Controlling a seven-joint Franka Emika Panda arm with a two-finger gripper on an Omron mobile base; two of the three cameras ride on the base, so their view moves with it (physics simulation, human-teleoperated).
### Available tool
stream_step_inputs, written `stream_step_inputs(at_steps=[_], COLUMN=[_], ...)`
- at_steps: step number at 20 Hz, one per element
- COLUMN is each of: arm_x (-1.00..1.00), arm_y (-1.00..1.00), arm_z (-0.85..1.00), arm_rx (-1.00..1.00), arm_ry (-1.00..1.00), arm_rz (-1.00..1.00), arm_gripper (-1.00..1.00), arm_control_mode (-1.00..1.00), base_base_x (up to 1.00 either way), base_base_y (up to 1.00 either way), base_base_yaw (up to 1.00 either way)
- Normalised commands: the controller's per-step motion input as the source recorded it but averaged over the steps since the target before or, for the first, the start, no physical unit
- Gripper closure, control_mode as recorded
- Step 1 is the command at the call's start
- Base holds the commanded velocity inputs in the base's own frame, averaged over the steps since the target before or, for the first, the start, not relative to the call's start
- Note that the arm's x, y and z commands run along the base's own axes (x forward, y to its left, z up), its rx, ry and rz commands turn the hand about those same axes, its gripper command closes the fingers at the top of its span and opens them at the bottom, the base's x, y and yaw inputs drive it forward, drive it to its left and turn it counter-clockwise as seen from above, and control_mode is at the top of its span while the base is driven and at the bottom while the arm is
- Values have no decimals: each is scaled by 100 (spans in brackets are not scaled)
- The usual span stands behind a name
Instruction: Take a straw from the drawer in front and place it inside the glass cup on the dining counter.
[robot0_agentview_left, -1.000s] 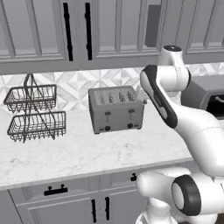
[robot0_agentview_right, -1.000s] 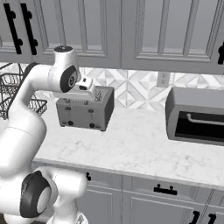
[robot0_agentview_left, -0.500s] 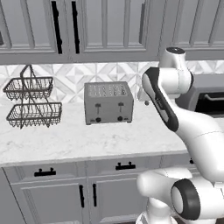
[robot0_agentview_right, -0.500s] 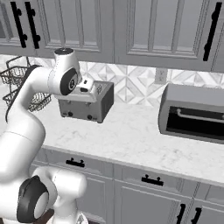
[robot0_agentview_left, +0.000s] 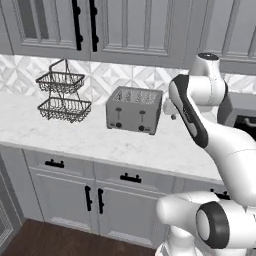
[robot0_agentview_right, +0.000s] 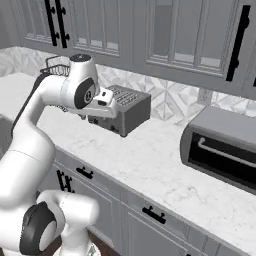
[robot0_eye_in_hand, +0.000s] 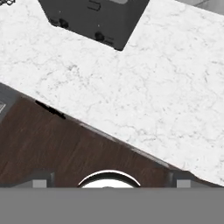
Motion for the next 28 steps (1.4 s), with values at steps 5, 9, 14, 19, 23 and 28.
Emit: stream_step_inputs(at_steps=[5,9,14,19,23,28], arm_x=[0,0,0,0,1,4], arm_y=[0,0,0,-21,-4,55], arm_z=[0,0,0,-9,-16,-37], arm_rx=[0,0,0,0,-1,-18], arm_ry=[0,0,0,0,0,0], arm_rz=[0,0,0,16,28,9], arm_gripper=[-100,-100,-100,-100,-100,-100], arm_control_mode=[100,100,100,-100,-100,-100], base_base_x=[0,15,16,3,0,0], base_base_y=[-74,-73,-73,-41,0,0], base_base_yaw=[67,63,57,28,0,0])
